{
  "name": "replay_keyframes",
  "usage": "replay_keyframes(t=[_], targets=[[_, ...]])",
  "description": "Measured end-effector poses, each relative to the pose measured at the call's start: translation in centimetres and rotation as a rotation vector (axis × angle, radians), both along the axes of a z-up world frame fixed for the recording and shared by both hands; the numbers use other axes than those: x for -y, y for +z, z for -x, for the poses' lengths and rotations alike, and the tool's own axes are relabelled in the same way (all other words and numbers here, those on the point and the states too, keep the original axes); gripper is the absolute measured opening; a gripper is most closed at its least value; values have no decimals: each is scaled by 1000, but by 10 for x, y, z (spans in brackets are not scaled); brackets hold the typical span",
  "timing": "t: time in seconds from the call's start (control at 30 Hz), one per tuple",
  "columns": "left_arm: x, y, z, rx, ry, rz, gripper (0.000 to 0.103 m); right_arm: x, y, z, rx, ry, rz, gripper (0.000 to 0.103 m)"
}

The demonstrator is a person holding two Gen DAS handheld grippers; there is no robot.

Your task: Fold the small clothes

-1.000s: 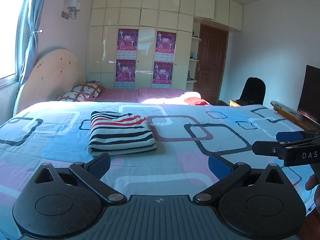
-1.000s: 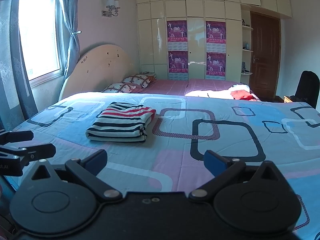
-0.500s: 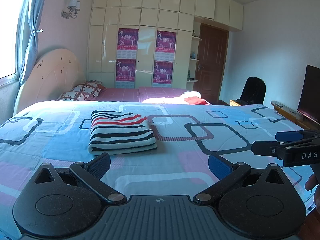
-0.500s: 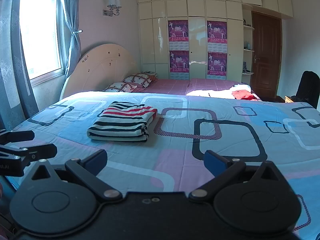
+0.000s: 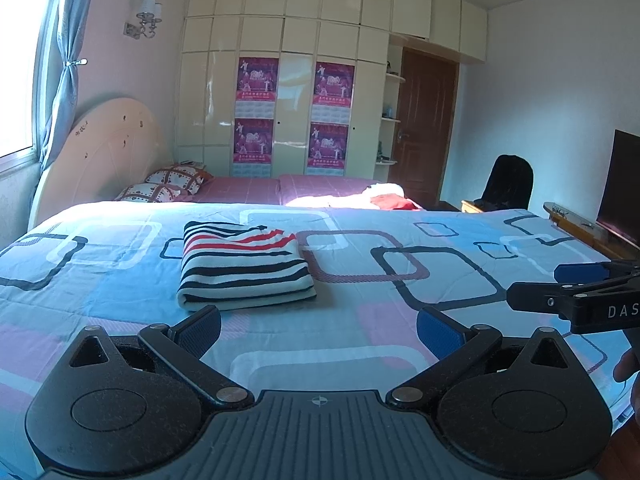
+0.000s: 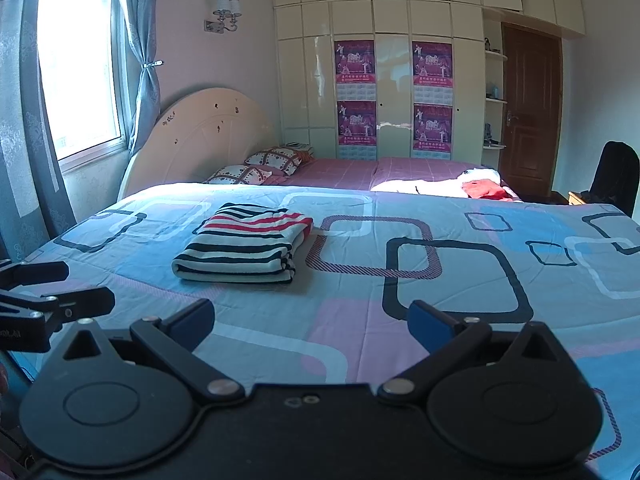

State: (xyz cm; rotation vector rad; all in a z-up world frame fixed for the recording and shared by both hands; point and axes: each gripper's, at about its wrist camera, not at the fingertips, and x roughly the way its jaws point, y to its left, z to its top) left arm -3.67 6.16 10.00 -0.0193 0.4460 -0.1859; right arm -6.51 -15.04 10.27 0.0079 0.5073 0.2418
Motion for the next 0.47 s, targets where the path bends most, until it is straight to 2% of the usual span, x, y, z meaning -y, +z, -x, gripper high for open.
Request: replay_keyframes(t=[0.47], targets=[[1, 1, 3, 31, 5, 20, 103, 1, 0, 0, 7, 0, -2, 103]])
